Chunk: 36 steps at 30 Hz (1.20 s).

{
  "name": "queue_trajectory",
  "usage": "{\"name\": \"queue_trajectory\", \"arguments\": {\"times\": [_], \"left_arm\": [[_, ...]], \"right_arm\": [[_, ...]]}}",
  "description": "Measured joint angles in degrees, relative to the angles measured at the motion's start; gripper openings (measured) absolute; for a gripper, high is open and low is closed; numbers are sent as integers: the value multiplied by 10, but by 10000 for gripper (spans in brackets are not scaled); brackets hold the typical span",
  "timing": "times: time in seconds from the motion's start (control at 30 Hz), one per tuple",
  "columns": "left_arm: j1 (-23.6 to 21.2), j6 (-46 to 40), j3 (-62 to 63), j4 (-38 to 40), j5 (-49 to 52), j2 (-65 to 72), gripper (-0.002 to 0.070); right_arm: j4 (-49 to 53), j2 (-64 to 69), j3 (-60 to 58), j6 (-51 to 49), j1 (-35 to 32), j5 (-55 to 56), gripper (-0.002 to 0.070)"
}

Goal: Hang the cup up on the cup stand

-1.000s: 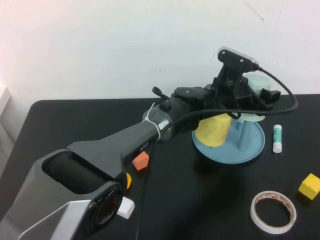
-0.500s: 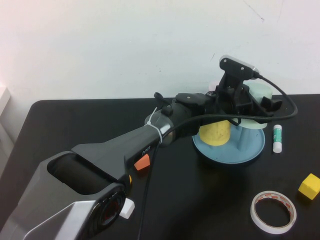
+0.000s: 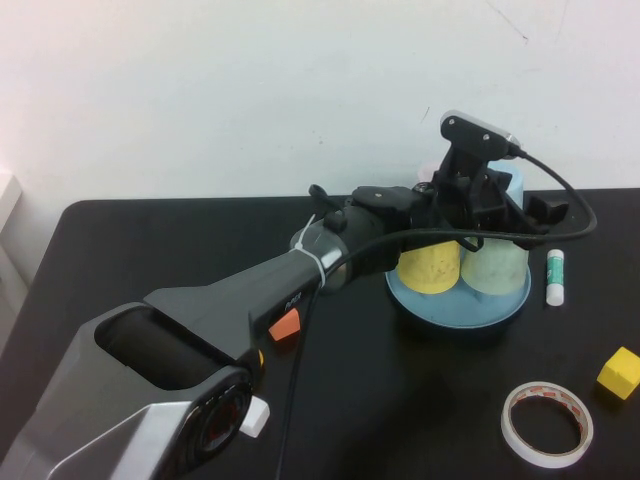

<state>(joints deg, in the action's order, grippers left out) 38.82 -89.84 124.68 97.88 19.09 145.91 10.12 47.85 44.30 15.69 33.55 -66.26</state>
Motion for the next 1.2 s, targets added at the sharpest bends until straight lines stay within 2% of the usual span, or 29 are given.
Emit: {"name": "queue_trajectory", "arguments": {"times": [0.2, 0.33, 0.47, 0.53, 0.67, 0.73, 0.87, 1.0, 1.03, 1.2], "left_arm": [[1, 3, 0, -13, -26, -24, 622], [1, 22, 0, -113, -41, -90, 507], [1, 91, 0, -253, -37, -155, 361], [1, 142, 0, -352, -15, -190, 268], [-1, 262, 0, -555, 77, -264, 85], [-1, 315, 0, -642, 127, -302, 36], [-2, 424, 0, -768, 193, -388, 8], [-3, 527, 0, -880, 208, -467, 2], [-3, 583, 0, -940, 215, -509, 1], [-4, 689, -27, -1056, 232, -610, 0]], "right_arm": [[0, 0, 0, 0, 0, 0, -1], [0, 0, 0, 0, 0, 0, -1], [0, 0, 0, 0, 0, 0, -1], [0, 0, 0, 0, 0, 0, -1], [0, 0, 0, 0, 0, 0, -1], [0, 0, 0, 0, 0, 0, -1], [0, 0, 0, 0, 0, 0, -1], [0, 0, 0, 0, 0, 0, -1], [0, 0, 0, 0, 0, 0, -1], [0, 0, 0, 0, 0, 0, -1]]}}
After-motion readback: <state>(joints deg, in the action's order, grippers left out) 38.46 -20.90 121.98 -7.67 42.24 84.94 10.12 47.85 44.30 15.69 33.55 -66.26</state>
